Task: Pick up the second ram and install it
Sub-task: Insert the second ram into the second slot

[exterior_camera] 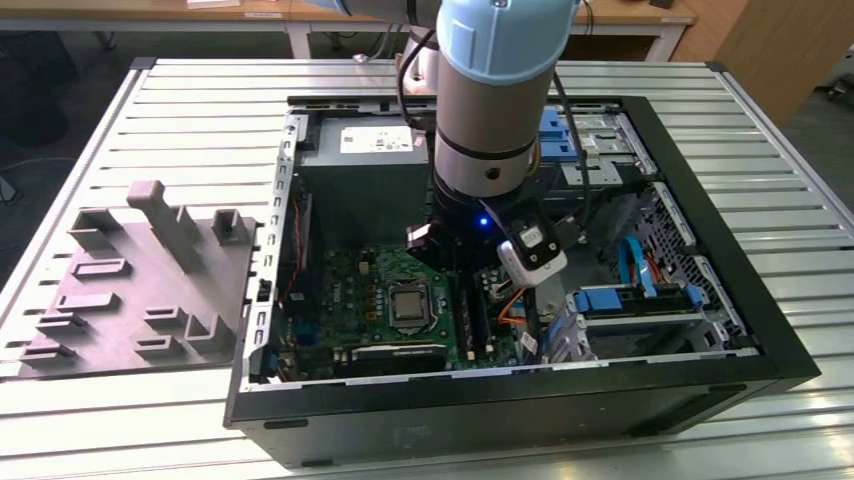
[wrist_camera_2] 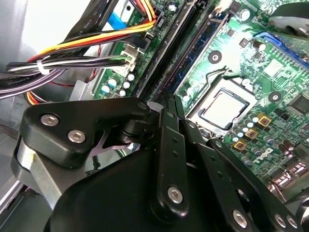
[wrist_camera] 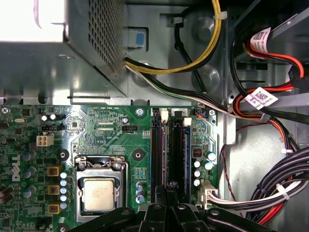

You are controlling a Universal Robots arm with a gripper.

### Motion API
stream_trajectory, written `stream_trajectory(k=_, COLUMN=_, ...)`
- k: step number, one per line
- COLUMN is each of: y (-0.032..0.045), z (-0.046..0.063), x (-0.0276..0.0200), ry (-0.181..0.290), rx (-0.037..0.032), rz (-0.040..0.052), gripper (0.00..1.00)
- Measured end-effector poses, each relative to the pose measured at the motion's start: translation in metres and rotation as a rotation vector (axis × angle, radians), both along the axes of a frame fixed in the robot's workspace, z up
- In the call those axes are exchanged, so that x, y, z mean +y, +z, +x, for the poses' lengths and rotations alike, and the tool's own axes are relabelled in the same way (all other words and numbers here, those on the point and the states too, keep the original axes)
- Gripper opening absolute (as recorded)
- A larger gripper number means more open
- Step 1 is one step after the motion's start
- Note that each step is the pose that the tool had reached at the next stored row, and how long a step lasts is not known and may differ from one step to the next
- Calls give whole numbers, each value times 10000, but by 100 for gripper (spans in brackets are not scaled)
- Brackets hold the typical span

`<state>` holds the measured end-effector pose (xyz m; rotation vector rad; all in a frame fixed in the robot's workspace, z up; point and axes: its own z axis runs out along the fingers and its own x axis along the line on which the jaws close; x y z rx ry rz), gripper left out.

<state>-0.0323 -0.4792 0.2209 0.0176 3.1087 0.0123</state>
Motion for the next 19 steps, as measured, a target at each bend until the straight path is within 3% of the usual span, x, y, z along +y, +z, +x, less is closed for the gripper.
stream_trajectory(k=19, y=-49, z=0, x=0, ry=0, rx=2, rz=-6, gripper=11)
